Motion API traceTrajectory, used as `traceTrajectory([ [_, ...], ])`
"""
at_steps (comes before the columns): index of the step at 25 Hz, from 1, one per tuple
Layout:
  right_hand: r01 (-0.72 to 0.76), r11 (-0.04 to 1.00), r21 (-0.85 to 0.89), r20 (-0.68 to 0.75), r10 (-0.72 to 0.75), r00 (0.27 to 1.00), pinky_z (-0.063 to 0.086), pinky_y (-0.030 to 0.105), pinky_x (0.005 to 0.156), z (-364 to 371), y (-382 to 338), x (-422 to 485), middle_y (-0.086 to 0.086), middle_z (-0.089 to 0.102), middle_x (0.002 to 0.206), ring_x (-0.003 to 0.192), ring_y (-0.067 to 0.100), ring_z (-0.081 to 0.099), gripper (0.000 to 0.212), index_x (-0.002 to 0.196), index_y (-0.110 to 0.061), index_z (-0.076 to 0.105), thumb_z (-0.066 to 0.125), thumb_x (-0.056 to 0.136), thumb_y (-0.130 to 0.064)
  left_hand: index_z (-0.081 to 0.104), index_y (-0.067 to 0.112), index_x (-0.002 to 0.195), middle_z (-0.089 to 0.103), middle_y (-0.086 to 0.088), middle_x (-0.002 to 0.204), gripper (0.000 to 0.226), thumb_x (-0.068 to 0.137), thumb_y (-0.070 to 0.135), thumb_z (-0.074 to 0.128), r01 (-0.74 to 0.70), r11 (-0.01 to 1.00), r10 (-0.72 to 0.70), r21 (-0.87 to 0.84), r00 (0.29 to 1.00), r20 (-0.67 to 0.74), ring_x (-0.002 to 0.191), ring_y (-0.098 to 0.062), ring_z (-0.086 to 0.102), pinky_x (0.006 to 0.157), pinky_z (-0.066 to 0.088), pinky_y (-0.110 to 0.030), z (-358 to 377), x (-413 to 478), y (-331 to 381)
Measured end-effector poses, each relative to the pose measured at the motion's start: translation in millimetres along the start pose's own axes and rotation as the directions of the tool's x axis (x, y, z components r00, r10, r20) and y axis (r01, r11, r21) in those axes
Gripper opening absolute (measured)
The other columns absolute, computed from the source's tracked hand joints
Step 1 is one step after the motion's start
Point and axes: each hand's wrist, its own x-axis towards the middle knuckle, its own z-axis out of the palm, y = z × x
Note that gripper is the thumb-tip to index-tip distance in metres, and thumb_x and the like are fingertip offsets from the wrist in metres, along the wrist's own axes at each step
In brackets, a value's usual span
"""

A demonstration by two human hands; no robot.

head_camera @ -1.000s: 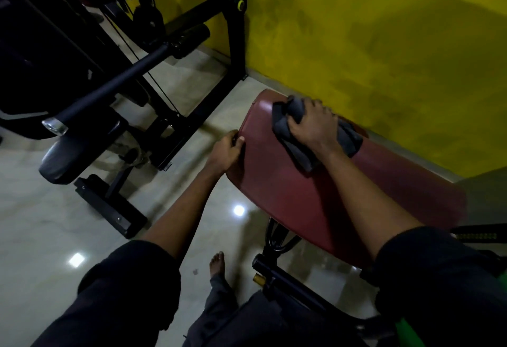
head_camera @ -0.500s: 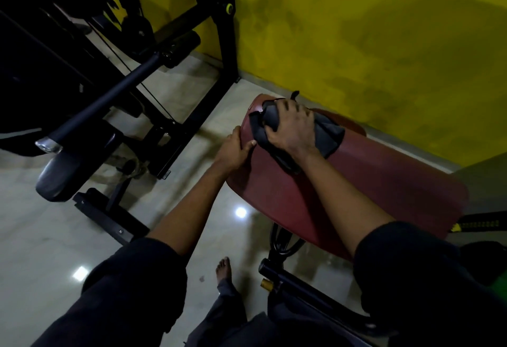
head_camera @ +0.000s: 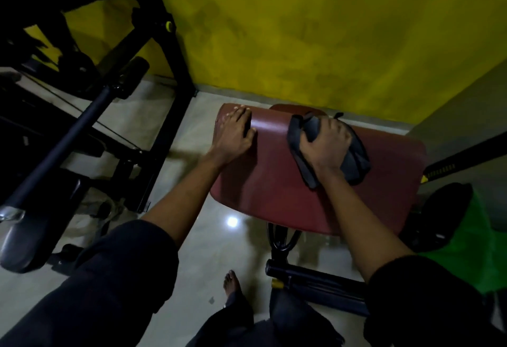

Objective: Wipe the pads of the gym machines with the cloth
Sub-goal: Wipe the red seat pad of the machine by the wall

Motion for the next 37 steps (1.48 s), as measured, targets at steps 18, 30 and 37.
traceTrajectory([
  [18,-0.080,0.997,-0.020,0.176,0.083,0.981,0.043,0.040,0.068,-49,122,69,0.016,0.066,0.090,0.085,0.041,0.062,0.034,0.082,-0.012,0.055,0.055,0.087,-0.046,0.066,0.008,0.124,0.067,-0.011,0.122,0.042,0.096,0.038,0.060,-0.079,0.997,0.081,0.019,0.958,-0.276,0.115,-0.026,0.060,0.099,0.044,-0.037,15,23,6],
  [30,-0.587,0.807,0.062,-0.075,0.590,0.804,0.045,0.056,0.097,-54,132,54,0.026,0.061,0.119,0.113,0.046,0.056,0.059,0.111,-0.003,0.060,0.052,0.081,-0.053,0.064,0.007,0.129,0.064,-0.013,0.128,0.047,0.098,0.042,0.058,-0.187,0.982,0.190,0.038,0.961,-0.199,0.121,-0.025,0.056,0.104,0.042,-0.035,-10,26,-32],
  [37,-0.372,0.923,-0.097,0.027,0.376,0.926,0.054,0.042,0.073,-38,55,49,0.018,0.067,0.089,0.084,0.039,0.064,0.042,0.083,-0.010,0.055,0.048,0.078,-0.050,0.062,0.012,0.132,0.061,-0.009,0.133,0.055,0.095,0.053,0.054,-0.163,0.981,0.158,-0.105,0.986,-0.055,0.125,-0.023,0.052,0.104,0.044,-0.037,-30,42,-70],
])
